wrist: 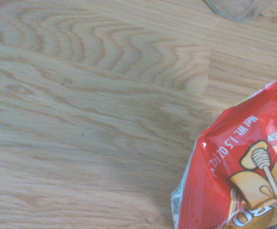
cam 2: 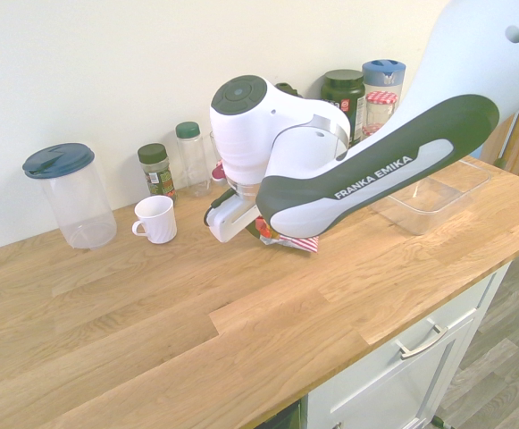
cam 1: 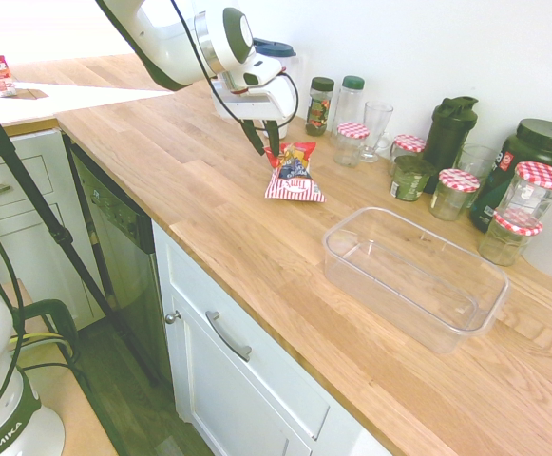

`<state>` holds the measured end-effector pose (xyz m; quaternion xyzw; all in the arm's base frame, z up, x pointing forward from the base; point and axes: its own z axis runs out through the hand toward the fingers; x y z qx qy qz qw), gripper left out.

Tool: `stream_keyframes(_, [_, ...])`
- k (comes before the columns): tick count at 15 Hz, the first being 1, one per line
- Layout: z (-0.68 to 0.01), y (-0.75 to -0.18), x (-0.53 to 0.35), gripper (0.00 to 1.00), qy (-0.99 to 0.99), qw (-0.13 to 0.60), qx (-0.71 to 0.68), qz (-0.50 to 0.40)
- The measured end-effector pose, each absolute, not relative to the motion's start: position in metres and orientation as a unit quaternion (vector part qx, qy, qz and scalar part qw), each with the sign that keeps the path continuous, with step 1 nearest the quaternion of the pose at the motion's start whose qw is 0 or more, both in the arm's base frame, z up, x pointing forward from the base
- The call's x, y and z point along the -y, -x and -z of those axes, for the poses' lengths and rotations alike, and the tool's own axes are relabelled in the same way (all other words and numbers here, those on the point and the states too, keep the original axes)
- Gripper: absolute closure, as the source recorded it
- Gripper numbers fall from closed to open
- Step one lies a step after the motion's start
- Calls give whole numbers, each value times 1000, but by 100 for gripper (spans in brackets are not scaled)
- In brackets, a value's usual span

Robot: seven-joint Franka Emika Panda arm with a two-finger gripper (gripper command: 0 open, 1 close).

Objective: Put the chip bag into the container

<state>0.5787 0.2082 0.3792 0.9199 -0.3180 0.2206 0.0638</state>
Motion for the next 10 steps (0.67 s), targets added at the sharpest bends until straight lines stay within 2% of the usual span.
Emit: stream_keyframes(10, [-384, -585, -199, 100, -920, 61, 314, -226])
